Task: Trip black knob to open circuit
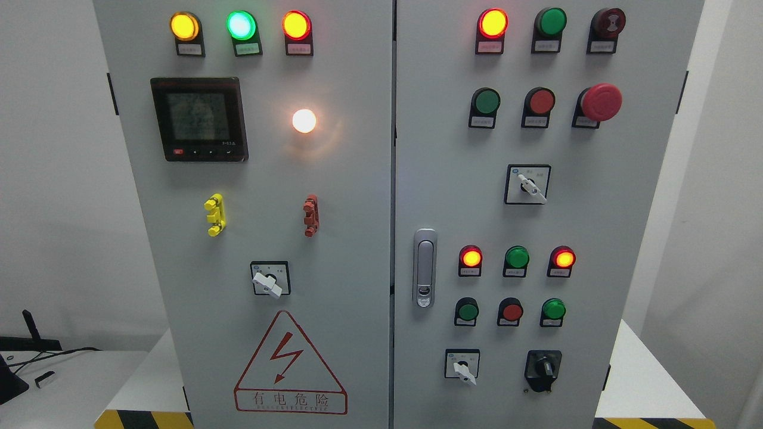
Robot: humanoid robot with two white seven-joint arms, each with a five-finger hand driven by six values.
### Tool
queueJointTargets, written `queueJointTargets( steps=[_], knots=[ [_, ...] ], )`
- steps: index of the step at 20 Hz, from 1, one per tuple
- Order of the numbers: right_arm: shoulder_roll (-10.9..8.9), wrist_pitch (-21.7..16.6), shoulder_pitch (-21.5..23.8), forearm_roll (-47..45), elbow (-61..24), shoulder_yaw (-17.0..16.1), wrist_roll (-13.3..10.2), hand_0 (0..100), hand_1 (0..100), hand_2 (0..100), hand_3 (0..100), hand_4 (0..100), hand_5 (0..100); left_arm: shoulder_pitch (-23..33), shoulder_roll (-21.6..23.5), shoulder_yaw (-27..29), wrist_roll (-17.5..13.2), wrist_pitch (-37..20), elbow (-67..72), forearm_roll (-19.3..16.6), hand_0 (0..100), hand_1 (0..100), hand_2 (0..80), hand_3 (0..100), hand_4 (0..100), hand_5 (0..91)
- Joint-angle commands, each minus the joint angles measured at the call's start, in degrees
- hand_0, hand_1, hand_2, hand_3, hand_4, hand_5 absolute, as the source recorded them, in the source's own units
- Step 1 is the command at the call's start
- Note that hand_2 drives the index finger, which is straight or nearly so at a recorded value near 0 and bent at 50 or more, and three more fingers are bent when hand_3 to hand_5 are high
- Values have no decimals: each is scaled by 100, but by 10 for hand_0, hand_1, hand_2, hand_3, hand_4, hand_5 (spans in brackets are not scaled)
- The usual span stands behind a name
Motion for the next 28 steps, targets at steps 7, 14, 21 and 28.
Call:
queueJointTargets(
  steps=[7, 14, 21, 28],
  knots=[
    [97, -15, -8, 0, 47, -4, 5, 280, 104, 0, 0, 0, 0, 0, 5, 0, 4, -4, 0, 26, 120, 389, 0, 0, 0, 0],
    [53, -112, 317, 0, -900, 5, -162, 284, 103, 0, 0, 0, 0, 0, -3, 0, 4, -4, 0, 26, 120, 389, 0, 0, 0, 0],
    [105, -461, 950, 9, -2694, -126, -162, 290, 119, 0, 0, 0, 0, 0, 5, 0, 4, -4, 0, 26, 120, 389, 0, 0, 0, 0],
    [71, -1708, 1415, 35, -3818, -197, -241, 322, 227, 130, 450, 349, 407, 0, -3, 0, 4, -4, 0, 26, 120, 389, 0, 0, 0, 0]
  ],
)
